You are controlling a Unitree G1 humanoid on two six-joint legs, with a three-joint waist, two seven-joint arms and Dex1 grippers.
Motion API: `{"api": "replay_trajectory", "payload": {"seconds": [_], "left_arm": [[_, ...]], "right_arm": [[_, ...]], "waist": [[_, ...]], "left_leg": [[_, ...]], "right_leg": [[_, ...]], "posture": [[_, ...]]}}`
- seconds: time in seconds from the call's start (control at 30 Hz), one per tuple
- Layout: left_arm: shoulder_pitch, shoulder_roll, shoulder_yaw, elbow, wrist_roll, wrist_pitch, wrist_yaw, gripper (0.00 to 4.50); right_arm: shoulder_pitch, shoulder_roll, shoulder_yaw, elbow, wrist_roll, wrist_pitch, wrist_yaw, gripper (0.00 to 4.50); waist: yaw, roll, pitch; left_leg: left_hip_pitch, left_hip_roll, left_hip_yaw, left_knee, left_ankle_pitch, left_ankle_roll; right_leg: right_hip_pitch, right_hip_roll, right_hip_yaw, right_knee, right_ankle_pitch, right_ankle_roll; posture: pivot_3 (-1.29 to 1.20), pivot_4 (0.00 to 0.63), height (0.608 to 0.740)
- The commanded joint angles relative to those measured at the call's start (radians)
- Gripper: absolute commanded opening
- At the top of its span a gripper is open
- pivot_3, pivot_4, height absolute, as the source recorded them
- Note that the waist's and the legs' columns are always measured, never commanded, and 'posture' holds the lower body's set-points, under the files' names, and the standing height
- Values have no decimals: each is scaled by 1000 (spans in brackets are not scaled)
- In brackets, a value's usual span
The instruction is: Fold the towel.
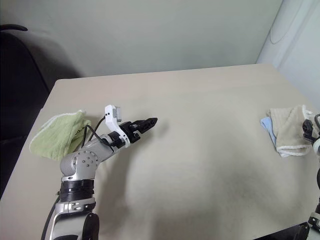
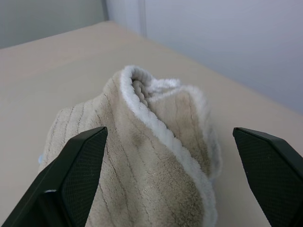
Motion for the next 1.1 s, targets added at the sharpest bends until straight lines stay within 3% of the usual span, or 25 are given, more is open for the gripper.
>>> {"api": "replay_trajectory", "payload": {"seconds": [0.03, 0.23, 0.33, 0.5, 0.63, 0.9, 1.1], "left_arm": [[-39, -9, -1, 23, 24, -40, 4, 4500], [-58, -7, 20, 89, 128, -146, 86, 4500], [-54, 15, 26, 106, 174, -195, 102, 4500], [-19, 40, 6, 61, 189, -220, 50, 4500], [29, 67, -31, 9, 203, -217, -5, 4500], [110, 102, -23, -38, 240, -224, 10, 4500], [167, 74, -3, -131, 217, -184, 56, 4500]], "right_arm": [[48, -29, -25, -98, -164, -91, -141, 4487], [38, -17, 135, -207, -276, -238, -82, 4487], [-11, 39, 274, -276, -238, -241, 11, 4487], [-60, 220, 471, -376, -30, -85, 180, 4487], [-70, 302, 581, -332, -45, -96, 227, 4487], [-109, 383, 646, -242, -90, -138, 243, 4487], [-97, 402, 674, -225, -113, -159, 267, 4487]], "waist": [[7, 0, 0], [-6, 0, 0], [-22, 0, 0], [-22, 0, 0], [-7, 0, 0], [-2, 0, 0], [-6, 0, 0]], "left_leg": [[0, 0, -1, 0, 0, 0], [0, 0, 0, 0, -2, 4], [2, 0, 3, 0, -3, 6], [3, 0, 3, 0, -3, 5], [-1, -1, 3, 1, -3, 5], [-3, -1, 1, 5, -5, 5], [-2, -1, 0, 5, -5, 5]], "right_leg": [[0, 0, 0, 0, 0, 0], [0, 0, 0, 0, 0, 1], [0, 1, -1, 0, 1, 2], [-1, 2, -1, -1, 0, 3], [-2, 0, -2, -2, -1, 4], [-2, -1, -4, -4, -1, 1], [-2, 0, -3, -1, -2, -6]], "posture": [[0, 150, 735], [0, 150, 735], [0, 150, 735], [0, 150, 735], [0, 150, 735], [0, 150, 735], [0, 150, 735]]}}
